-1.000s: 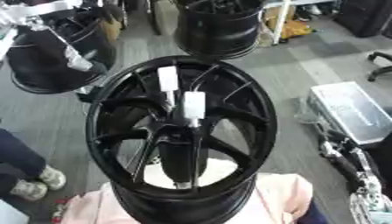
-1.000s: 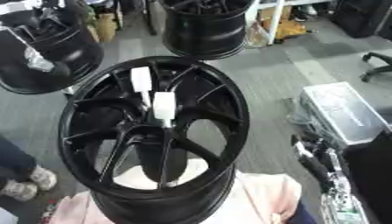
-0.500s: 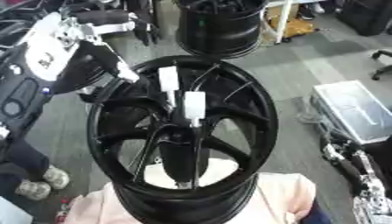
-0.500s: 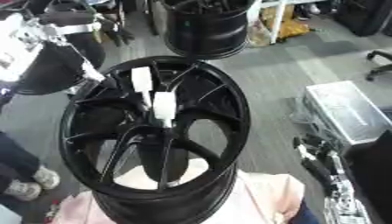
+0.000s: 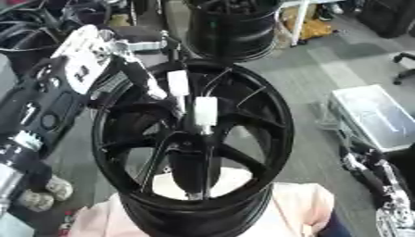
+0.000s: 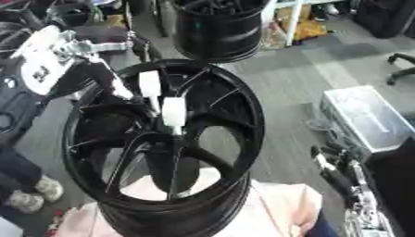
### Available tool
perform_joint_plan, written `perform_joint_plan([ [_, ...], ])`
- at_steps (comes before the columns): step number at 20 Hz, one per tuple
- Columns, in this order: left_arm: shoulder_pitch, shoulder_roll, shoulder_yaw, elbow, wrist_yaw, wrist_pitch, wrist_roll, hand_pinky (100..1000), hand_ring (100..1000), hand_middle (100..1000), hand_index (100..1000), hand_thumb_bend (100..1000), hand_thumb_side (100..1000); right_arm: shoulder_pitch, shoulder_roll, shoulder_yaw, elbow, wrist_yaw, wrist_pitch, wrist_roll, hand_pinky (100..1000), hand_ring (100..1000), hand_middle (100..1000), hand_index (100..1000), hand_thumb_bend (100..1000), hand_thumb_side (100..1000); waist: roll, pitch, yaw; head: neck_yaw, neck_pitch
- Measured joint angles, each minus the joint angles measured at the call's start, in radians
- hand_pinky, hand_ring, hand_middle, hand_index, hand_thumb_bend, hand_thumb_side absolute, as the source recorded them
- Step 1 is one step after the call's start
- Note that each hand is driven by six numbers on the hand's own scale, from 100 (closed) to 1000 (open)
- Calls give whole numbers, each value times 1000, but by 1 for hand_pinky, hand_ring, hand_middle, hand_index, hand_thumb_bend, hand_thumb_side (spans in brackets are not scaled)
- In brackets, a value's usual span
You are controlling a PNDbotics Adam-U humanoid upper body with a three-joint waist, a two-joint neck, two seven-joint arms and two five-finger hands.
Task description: Pull the pin out of the wheel hub.
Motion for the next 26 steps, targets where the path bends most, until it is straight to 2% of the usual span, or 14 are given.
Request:
perform_joint_plan([
  [5,3,-17,11,38,-66,-3,13,708,626,661,832,560,474,-3,1,0,0,0,-1,2,685,665,735,824,301,399,-2,0,-3,4,0],
  [11,9,-25,21,62,-83,-6,21,679,580,599,766,500,439,-3,1,0,0,0,-1,2,685,665,735,824,300,399,-2,0,-6,5,0],
  [12,9,-25,22,62,-83,-7,22,670,565,580,747,451,422,-3,1,0,0,0,-1,2,685,665,735,824,300,399,-2,0,-6,5,0],
  [13,9,-25,23,63,-82,-6,23,670,565,580,747,451,422,-3,1,0,0,0,-1,2,685,665,735,824,300,399,-2,0,-6,5,0],
  [14,9,-25,24,63,-81,-6,24,660,548,558,728,367,388,-3,1,0,0,0,-1,2,685,665,735,824,300,399,-2,0,-6,6,0],
  [15,9,-25,25,63,-78,-5,27,660,548,558,728,367,388,-3,1,0,0,0,-1,2,685,665,735,824,300,399,-2,0,-6,7,0],
  [16,9,-25,27,62,-76,-4,29,649,529,532,707,294,355,-3,1,0,0,0,-1,2,685,665,735,823,300,399,-2,0,-6,7,0],
  [17,9,-25,27,62,-72,-2,32,647,527,529,705,287,351,-3,1,1,0,0,-1,2,685,665,735,823,300,399,-2,0,-6,8,0],
  [18,9,-25,27,62,-69,-1,34,626,504,502,682,220,328,-3,1,1,0,0,-1,2,685,664,735,823,299,399,-2,0,-7,9,0],
  [19,9,-27,27,61,-63,0,37,626,504,502,682,220,328,-3,1,1,0,0,-1,2,685,664,735,823,299,399,-2,0,-7,9,0],
  [20,9,-28,27,61,-58,1,39,603,481,475,663,166,312,-3,1,1,0,0,0,2,685,664,735,823,299,399,-2,0,-7,10,0],
  [22,9,-28,27,59,-47,3,43,583,463,456,644,119,310,-3,2,1,0,0,0,3,685,664,735,823,299,399,-2,0,-8,12,0],
  [26,9,-28,27,50,-22,9,51,556,437,433,629,100,309,-3,5,1,0,0,1,4,685,664,735,823,299,400,-2,0,-9,13,0],
])
